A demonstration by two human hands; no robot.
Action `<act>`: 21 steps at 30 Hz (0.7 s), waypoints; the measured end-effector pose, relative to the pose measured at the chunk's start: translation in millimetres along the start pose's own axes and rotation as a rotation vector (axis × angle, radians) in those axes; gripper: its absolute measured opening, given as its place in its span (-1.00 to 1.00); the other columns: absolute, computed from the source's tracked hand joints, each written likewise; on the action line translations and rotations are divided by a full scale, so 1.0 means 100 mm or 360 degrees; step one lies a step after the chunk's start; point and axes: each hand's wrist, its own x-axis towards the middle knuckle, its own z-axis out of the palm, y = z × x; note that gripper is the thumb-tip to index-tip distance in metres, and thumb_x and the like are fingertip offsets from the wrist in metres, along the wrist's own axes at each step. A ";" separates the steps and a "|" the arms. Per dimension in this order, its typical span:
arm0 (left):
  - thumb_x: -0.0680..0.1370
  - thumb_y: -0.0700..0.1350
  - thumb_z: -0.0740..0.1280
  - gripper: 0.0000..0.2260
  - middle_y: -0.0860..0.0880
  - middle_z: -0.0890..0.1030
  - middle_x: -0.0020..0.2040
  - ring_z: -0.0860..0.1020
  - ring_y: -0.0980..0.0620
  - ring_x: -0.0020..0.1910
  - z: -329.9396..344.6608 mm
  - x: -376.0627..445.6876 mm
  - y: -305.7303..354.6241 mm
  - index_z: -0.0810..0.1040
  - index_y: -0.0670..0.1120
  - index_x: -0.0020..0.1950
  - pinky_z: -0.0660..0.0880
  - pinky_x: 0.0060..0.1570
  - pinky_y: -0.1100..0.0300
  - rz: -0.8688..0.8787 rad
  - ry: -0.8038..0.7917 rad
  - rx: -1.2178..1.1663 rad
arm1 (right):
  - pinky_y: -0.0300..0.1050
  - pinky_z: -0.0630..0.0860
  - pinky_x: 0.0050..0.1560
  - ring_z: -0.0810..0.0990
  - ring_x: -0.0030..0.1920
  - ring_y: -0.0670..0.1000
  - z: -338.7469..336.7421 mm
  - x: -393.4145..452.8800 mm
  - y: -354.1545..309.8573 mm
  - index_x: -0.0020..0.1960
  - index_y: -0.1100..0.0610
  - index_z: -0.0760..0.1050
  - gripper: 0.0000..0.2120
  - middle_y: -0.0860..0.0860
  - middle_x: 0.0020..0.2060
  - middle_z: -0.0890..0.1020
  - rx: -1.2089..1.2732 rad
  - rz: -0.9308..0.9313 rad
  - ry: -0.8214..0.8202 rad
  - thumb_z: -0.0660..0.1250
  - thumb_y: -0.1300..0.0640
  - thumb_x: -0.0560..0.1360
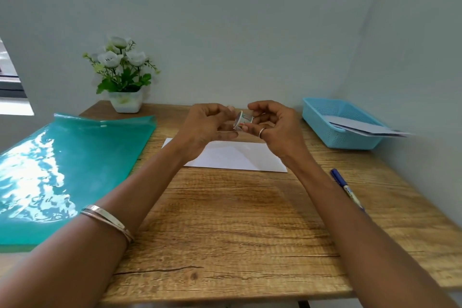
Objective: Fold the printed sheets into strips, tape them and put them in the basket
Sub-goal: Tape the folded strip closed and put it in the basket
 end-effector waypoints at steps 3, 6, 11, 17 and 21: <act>0.49 -0.15 0.40 -0.78 -0.17 0.68 -0.01 0.66 -0.09 0.00 -0.03 0.02 -0.01 0.63 -0.28 0.03 0.61 -0.02 0.08 0.0034 -0.0142 0.0151 | -0.25 0.60 -0.11 0.53 -0.17 -0.12 0.00 -0.01 0.02 0.15 0.13 0.54 -0.52 0.09 -0.07 0.55 -0.0114 -0.0129 0.0017 0.55 0.33 0.28; 0.44 -0.19 0.45 -0.84 -0.12 0.70 -0.06 0.65 -0.05 -0.03 -0.07 0.04 -0.02 0.66 -0.22 -0.01 0.61 -0.02 0.04 0.0042 -0.0066 0.0316 | -0.23 0.61 -0.12 0.55 -0.16 -0.11 0.02 -0.01 0.01 0.13 0.17 0.55 -0.55 0.05 -0.07 0.56 -0.0144 -0.0159 0.0022 0.56 0.33 0.27; 0.48 -0.08 0.42 -0.88 -0.04 0.69 -0.15 0.56 0.08 -0.17 -0.08 0.02 0.03 0.69 -0.12 -0.12 0.54 -0.12 0.10 -0.0017 0.0074 0.0352 | -0.24 0.60 -0.09 0.58 -0.18 -0.12 0.01 0.00 0.00 0.01 0.22 0.65 -0.74 0.00 -0.12 0.62 -0.0123 -0.0171 -0.0023 0.51 0.32 0.33; 0.52 -0.01 0.37 -0.79 -0.07 0.67 -0.24 0.59 0.03 -0.23 -0.04 0.00 0.01 0.67 -0.15 -0.09 0.52 -0.15 0.12 -0.0314 -0.0014 0.0190 | -0.31 0.58 0.00 0.60 -0.03 -0.11 0.03 -0.01 0.00 0.07 0.29 0.63 -0.73 0.03 0.00 0.60 -0.0189 -0.0191 -0.0181 0.47 0.34 0.37; 0.48 -0.04 0.43 -0.84 -0.04 0.62 -0.34 0.56 0.03 -0.30 -0.02 -0.01 0.03 0.65 -0.12 -0.21 0.52 -0.13 0.10 -0.0415 0.0078 0.0035 | -0.45 0.51 -0.08 0.59 -0.09 -0.22 0.03 0.00 0.00 0.02 0.28 0.65 -0.76 0.02 -0.03 0.62 -0.0233 -0.0211 -0.0135 0.48 0.34 0.36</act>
